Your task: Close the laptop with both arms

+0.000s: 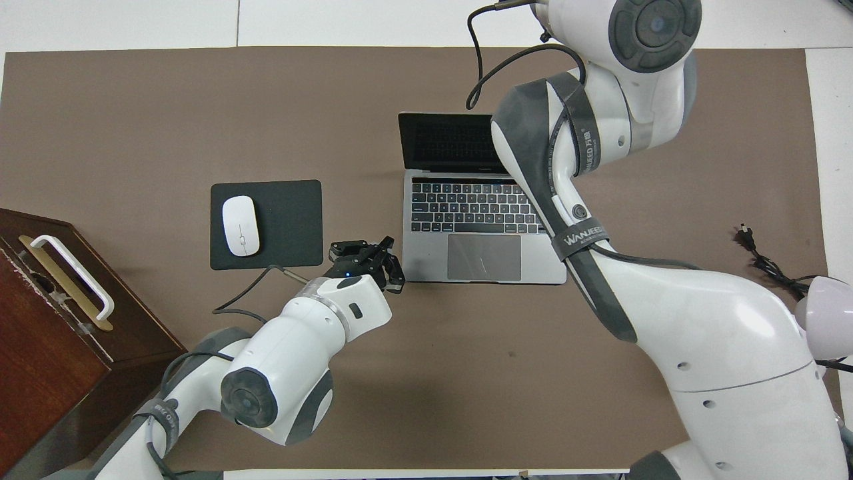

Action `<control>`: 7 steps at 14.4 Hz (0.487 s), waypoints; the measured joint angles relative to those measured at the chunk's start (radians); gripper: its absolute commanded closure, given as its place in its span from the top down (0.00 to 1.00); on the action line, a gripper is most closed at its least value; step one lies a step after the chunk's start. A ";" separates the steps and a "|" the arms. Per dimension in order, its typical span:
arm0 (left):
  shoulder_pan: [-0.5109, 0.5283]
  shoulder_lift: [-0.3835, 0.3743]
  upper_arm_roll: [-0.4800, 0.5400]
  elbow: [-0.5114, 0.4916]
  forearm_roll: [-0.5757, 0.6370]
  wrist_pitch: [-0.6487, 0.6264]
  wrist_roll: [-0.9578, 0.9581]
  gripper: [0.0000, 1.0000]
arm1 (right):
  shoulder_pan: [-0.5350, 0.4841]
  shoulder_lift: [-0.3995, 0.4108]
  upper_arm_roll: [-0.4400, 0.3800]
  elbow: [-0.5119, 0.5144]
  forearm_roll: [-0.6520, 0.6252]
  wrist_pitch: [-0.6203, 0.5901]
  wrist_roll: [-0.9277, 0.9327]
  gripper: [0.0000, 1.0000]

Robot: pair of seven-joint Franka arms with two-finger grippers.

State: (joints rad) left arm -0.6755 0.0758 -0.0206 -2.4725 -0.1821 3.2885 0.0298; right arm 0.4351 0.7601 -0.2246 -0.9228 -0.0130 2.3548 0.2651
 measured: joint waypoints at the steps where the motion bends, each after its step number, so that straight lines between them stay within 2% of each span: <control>1: -0.016 0.028 0.000 0.000 0.000 0.032 -0.007 0.00 | 0.007 0.004 0.000 0.000 0.001 -0.012 0.000 0.00; 7: -0.055 0.154 0.000 0.000 0.000 0.175 -0.012 0.00 | 0.020 0.016 0.000 0.004 0.076 -0.155 0.000 0.00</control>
State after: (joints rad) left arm -0.7303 0.2293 -0.0208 -2.4721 -0.1821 3.4639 0.0176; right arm 0.4547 0.7758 -0.2247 -0.9188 0.0631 2.1998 0.2652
